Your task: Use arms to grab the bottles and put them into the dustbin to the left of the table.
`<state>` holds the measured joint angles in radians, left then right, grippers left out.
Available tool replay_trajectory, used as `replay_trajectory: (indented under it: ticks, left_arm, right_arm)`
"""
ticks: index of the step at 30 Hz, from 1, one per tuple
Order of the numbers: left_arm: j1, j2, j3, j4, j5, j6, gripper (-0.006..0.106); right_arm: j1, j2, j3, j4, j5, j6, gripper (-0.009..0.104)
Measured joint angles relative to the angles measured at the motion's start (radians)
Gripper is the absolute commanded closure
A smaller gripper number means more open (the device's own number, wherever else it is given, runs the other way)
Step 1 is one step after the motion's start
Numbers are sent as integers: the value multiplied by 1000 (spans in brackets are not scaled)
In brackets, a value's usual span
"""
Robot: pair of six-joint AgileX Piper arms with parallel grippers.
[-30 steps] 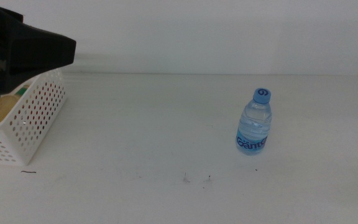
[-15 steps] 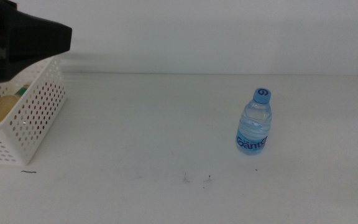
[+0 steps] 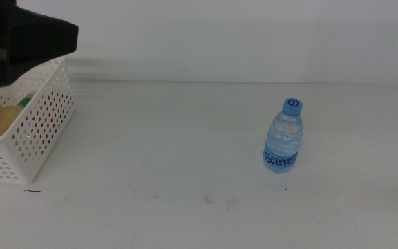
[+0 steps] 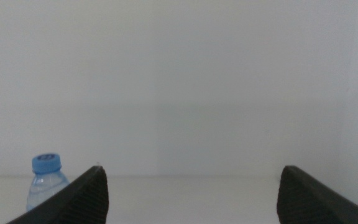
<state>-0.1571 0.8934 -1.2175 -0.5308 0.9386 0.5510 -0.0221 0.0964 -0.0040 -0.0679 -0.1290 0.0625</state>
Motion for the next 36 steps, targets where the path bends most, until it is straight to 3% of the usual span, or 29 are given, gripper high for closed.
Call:
replay_trajectory:
  ticks: [2,8,11,23,32,36]
  left_arm:
    - [0,0,0,0,0,0,7]
    - [0,0,0,0,0,0,7]
    - [0,0,0,0,0,0,7]
    - [0,0,0,0,0,0,7]
    - [0,0,0,0,0,0,7]
    - [0,0,0,0,0,0,7]
  right_arm:
    - [0,98,0,-42,-70,43,2]
    - [0,509,0,-314,-365,208,2]
    - [0,709,0,-364,-520,216,2]
    - [0,1201,0,-304,-1028,211,2]
    - [142,1227,-91,-282,-940,114,2]
    - [233,1273,-162,-206,-863,38,2]
